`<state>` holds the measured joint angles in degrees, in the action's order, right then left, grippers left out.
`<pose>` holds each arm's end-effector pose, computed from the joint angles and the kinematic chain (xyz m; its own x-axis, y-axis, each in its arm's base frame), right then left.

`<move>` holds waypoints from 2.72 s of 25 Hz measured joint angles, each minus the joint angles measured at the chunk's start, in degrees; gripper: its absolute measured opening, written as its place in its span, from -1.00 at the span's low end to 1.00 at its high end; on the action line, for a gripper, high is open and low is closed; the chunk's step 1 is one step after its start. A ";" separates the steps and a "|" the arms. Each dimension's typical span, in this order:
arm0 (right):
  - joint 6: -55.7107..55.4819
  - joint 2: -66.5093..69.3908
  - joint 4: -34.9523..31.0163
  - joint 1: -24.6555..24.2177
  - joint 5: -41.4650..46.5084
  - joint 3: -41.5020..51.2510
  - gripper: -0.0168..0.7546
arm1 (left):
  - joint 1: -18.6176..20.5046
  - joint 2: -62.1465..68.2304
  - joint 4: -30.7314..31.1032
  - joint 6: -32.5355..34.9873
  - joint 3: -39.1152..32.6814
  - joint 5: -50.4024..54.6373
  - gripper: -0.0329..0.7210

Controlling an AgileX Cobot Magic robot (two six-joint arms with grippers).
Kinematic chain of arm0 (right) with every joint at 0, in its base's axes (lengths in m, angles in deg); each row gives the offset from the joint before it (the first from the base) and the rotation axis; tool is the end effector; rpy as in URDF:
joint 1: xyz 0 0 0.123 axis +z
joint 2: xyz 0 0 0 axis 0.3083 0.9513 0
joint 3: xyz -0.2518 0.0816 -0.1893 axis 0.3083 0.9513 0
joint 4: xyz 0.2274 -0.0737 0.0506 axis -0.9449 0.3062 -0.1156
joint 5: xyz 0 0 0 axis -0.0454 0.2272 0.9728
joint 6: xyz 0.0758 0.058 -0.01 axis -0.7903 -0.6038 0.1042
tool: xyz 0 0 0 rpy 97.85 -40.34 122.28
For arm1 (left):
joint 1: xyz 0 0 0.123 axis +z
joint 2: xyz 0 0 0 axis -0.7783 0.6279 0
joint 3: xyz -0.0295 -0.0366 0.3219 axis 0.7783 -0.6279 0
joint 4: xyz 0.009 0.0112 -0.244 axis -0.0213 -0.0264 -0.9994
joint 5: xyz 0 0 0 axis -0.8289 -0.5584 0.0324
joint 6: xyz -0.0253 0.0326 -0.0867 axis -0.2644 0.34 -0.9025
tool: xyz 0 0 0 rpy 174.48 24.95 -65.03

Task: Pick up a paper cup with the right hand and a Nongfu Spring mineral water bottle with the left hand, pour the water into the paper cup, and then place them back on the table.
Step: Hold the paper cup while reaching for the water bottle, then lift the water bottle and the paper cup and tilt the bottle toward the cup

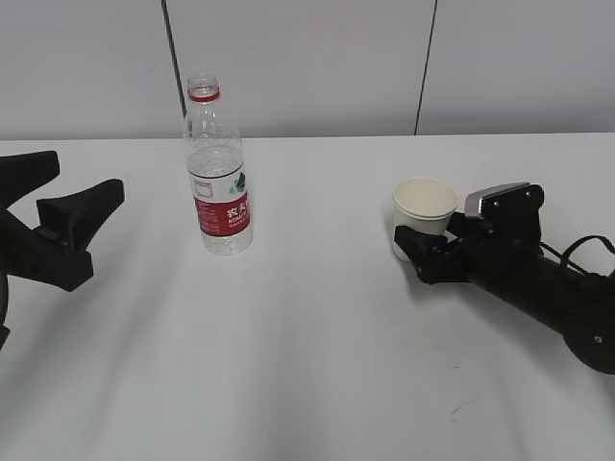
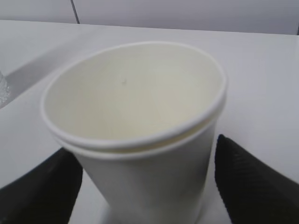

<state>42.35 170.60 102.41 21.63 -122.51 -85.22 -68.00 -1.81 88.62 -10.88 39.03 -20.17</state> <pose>0.3829 0.0604 0.0959 -0.2557 -0.0178 -0.9666 -0.4189 0.9031 0.0942 0.1925 -0.0781 0.2581 -0.0375 0.1456 -0.9886 0.4804 0.8702 0.1099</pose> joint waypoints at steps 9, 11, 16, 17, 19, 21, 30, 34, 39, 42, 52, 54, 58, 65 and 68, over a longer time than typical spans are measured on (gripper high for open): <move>-2.25 2.17 3.02 0.00 0.00 -2.45 0.64 | 0.00 0.00 0.00 0.00 0.00 0.04 0.32; -2.25 2.17 3.15 0.00 0.00 -2.57 0.54 | 0.00 0.00 0.00 0.00 0.00 0.04 0.32; -2.29 2.17 3.15 0.00 0.00 -2.65 0.37 | 0.00 0.08 0.00 0.00 0.00 0.11 0.32; -2.29 2.17 3.15 0.00 0.00 -2.65 0.35 | 0.00 0.41 0.00 0.00 0.00 0.11 0.32; -2.54 2.17 3.29 0.00 0.00 -2.65 0.35 | 0.00 1.60 0.00 -0.43 0.00 0.17 0.32; -3.44 2.17 3.82 0.00 0.00 -2.75 0.35 | 0.00 2.96 0.00 -0.72 0.00 0.00 0.32; -4.09 2.17 11.16 0.00 -0.12 -3.17 0.34 | 0.00 11.38 -2.32 -0.89 0.00 -7.25 0.42; -4.21 2.17 15.52 0.00 -0.12 -3.96 0.34 | 0.00 16.58 -2.65 -0.89 0.18 -13.24 0.51; -4.54 2.17 18.53 0.00 -0.12 -4.02 0.34 | 0.00 27.37 -2.70 -0.89 2.20 -18.64 0.53; -4.63 2.17 19.24 0.00 -0.12 -4.02 0.34 | 0.00 33.30 -2.64 -0.89 4.24 -18.67 0.53; -4.84 2.17 20.76 0.00 -0.12 -4.02 0.34 | -0.06 41.53 0.21 -2.32 16.28 -19.13 0.53; -4.84 2.17 20.92 0.00 -0.12 -4.02 0.34 | -0.33 42.57 0.98 -3.70 18.52 -19.13 0.53; -4.84 2.17 20.90 0.00 -0.12 -4.02 0.34 | -1.68 44.51 1.41 -4.51 22.57 -19.13 0.53; -5.06 2.17 21.97 0.00 -0.12 -4.02 0.34 | -2.29 49.93 0.59 -4.75 31.89 -19.13 0.53; -5.06 2.17 22.37 0.00 -0.12 -4.02 0.34 | -2.29 52.48 0.27 -4.75 35.66 -19.13 0.53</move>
<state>37.29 172.77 124.79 21.63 -122.62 -89.24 -70.30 50.67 88.89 -15.62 74.69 -39.29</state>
